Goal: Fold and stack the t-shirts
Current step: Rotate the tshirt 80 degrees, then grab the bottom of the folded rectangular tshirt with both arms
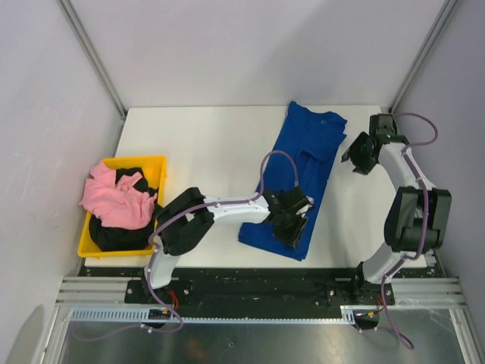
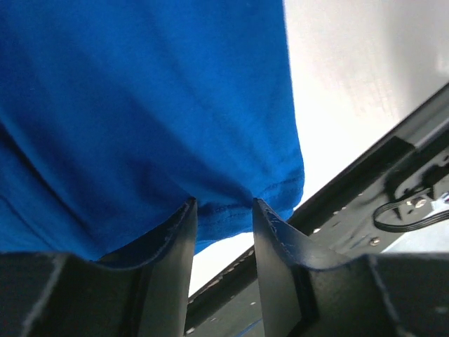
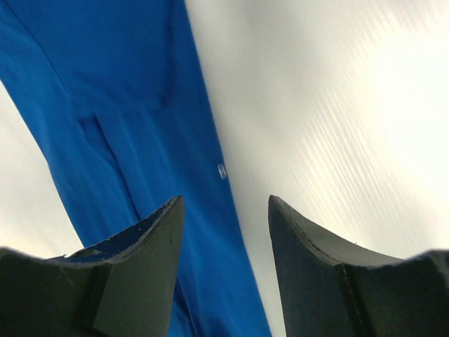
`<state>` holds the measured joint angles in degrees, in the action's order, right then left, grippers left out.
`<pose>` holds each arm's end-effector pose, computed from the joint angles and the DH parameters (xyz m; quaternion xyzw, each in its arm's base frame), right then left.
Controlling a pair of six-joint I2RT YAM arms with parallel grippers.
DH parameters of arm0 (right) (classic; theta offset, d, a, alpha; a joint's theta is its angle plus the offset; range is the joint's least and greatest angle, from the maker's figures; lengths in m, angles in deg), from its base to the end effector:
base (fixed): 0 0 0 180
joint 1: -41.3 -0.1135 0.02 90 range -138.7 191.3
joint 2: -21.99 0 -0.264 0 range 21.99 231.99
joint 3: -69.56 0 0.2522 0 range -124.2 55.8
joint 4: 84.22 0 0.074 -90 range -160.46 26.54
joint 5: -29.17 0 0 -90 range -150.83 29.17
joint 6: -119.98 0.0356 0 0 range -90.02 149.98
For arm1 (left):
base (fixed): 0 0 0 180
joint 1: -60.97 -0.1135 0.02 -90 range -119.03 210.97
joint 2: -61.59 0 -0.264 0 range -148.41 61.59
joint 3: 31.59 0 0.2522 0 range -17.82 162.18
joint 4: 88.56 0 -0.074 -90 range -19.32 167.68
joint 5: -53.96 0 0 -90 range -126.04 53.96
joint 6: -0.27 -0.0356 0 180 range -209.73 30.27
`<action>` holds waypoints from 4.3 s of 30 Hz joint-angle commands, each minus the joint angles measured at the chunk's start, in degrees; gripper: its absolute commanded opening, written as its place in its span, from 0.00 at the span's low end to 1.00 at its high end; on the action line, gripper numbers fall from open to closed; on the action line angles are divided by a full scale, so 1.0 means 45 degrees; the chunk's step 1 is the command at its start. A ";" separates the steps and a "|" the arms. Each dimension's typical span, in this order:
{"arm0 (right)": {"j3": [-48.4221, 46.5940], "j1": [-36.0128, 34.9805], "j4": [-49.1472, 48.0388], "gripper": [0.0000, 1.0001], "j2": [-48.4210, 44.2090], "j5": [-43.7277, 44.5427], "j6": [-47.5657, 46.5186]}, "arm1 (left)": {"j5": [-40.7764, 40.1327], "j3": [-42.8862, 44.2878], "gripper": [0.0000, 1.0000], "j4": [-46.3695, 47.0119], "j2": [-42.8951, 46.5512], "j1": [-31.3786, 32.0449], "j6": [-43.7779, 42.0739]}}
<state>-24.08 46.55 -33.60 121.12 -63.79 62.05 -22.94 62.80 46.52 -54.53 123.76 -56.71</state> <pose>0.3726 -0.0324 0.2591 0.2988 0.9084 0.0916 0.2777 0.1819 -0.3715 0.1574 0.2722 0.9343 -0.2241 0.0519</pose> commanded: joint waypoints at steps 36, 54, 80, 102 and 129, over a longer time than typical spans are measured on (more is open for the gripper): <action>1.0997 -1.0582 0.0348 0.28 -1.0752 0.1275 0.8079 | -0.2142 -0.6166 0.54 0.0379 0.5913 -0.2838 0.1493; 1.2838 -1.0699 0.0274 0.27 -1.0964 0.1148 0.8678 | -0.1910 -0.6561 0.52 0.0380 0.7193 -0.3055 0.1458; 1.2867 -1.0836 0.0714 0.33 -1.1032 0.1229 0.8653 | -0.2185 -0.6216 0.43 0.0347 0.5170 -0.4048 0.0972; 1.1972 -1.1938 0.0236 0.38 -0.9986 0.2330 0.8808 | -0.1449 -0.6406 0.45 0.0344 0.5472 -0.3929 0.0742; 1.1793 -1.2281 0.0294 0.31 -0.9642 0.2897 0.9122 | -0.1121 -0.6155 0.42 0.0362 0.4920 -0.3379 0.0889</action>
<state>30.50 -8.42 -32.62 78.22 -53.48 102.01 -29.30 33.88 47.72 -31.45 107.89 -52.23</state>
